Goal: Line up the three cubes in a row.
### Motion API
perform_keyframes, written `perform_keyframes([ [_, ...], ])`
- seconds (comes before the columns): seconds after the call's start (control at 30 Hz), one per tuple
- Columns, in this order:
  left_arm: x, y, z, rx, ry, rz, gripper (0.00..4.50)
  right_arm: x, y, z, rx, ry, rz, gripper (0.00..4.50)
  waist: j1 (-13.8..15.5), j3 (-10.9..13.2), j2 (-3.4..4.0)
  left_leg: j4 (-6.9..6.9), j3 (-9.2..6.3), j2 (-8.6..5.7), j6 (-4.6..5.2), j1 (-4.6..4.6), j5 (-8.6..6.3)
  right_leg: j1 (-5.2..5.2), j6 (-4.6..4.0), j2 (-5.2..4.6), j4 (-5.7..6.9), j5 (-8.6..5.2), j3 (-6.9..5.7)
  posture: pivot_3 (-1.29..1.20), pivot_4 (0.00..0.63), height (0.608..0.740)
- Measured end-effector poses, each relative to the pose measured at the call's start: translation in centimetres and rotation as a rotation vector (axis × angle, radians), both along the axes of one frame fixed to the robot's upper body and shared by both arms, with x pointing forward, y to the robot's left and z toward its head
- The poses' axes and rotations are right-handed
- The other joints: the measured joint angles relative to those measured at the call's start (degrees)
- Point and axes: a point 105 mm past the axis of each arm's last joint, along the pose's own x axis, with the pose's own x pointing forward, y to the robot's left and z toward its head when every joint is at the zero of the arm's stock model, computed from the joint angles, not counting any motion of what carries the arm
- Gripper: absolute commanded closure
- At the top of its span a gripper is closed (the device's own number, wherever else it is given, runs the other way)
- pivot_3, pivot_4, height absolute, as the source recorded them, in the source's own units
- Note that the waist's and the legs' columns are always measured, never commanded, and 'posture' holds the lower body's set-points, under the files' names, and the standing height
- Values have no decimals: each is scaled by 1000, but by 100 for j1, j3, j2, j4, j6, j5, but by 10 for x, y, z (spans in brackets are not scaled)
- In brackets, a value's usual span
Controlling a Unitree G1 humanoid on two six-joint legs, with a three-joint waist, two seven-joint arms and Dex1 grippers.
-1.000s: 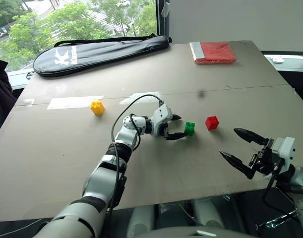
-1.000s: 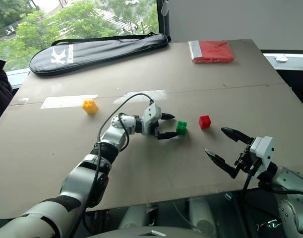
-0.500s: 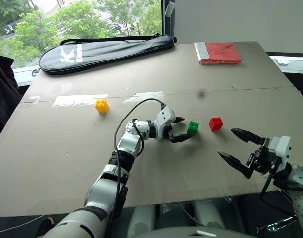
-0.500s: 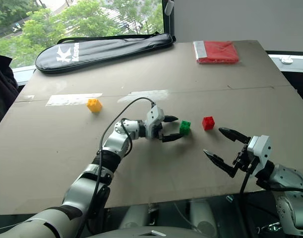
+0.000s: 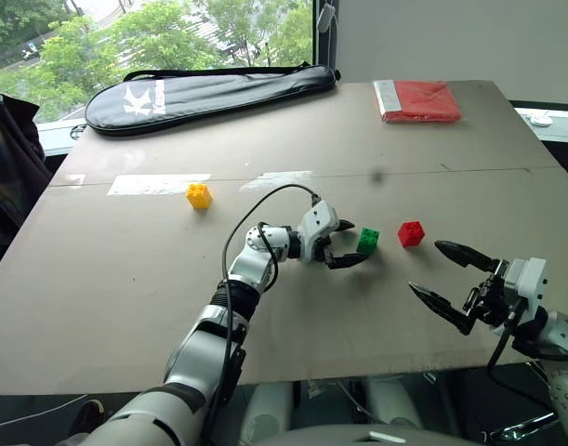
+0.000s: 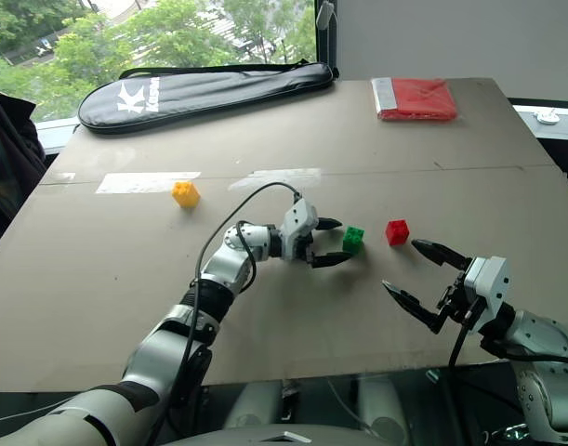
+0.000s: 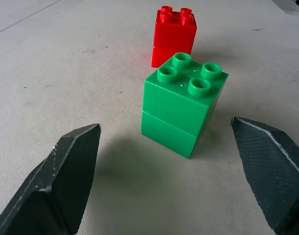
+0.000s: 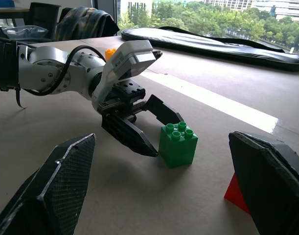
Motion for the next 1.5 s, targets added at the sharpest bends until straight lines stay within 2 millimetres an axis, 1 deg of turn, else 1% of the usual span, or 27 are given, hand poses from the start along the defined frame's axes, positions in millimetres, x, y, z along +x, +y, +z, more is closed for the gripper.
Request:
perform_keyframes([
  [0.47, 5, -11, 0, -8, -23, 33, 106, -1, -2, -3, 2, 10, -24, 0, 7, -1, 1, 1, -2, -3, 0, -1, 0, 1, 0, -3, -2, 0, -1, 0, 150, 701],
  [0.87, 9, -16, 1, -19, -60, 82, 106, -1, -2, -3, -3, -1, -32, 0, 7, -1, 1, 1, -2, -4, 0, -1, 0, 2, 1, -4, -2, 0, -1, 0, 150, 701],
  [1.0, 7, -15, 2, -34, -64, 83, 106, -1, -2, -3, 0, 0, -30, 0, -8, -1, 1, 0, -3, -2, 0, -3, 0, 1, 1, -3, -3, 0, -2, 0, 150, 701],
  [1.13, -3, -5, 2, -56, -53, 63, 106, -2, -1, -3, 16, 2, -16, 0, -34, 1, 2, -3, -3, 3, 0, -6, 0, -3, 1, 0, -9, -1, -3, 0, 150, 701],
  [1.2, -13, 7, 2, -57, -45, 58, 106, -4, 1, -3, 20, 7, 0, 0, -74, 3, 3, -8, -4, 9, 0, -6, 0, -7, 0, 4, -9, -1, -4, 0, 150, 701],
  [1.23, -16, 14, 2, -49, -43, 65, 106, -4, 1, -3, 24, 9, 3, 0, -82, 4, 4, -8, -5, 11, 0, -6, 0, -7, -1, 5, -9, -1, -4, 0, 150, 701],
  [1.27, -16, 17, 2, -47, -43, 70, 106, -4, 1, -3, 25, 9, 4, 0, -89, 5, 4, -8, -6, 12, 0, -6, 0, -8, -1, 6, -8, -1, -6, 0, 150, 701],
  [1.33, -23, 32, 11, -65, -60, 105, 106, -2, 5, -1, 31, 11, 28, 0, -112, 5, 5, -8, -8, 16, -1, -4, 0, -7, -2, 4, -7, -1, -6, 0, 150, 701],
  [1.37, -23, 34, 14, -72, -69, 112, 106, -2, 5, 0, 32, 8, 33, 0, -113, 6, 5, -8, -8, 17, 0, -4, 0, -7, -2, 3, -7, -1, -5, 0, 150, 701],
  [1.4, -25, 40, 21, -95, -83, 143, 106, 0, 9, 3, 33, 2, 55, 0, -119, 6, 5, -7, -9, 19, -1, -3, 0, -7, -2, 2, -7, 0, -4, 0, 150, 701],
  [1.43, -27, 49, 28, -129, -95, 190, 106, 2, 14, 6, 38, -3, 77, 0, -150, 6, 5, -7, -13, 26, 0, -1, 0, -7, -2, 1, -7, 0, 0, 0, 150, 701],
  [1.5, -28, 74, 41, -199, -124, 353, 106, 7, 22, 13, 51, -19, 115, 0, -194, 9, 9, -10, -17, 33, -1, 1, -1, -10, -1, -1, -7, 0, 9, 0, 150, 701],
])
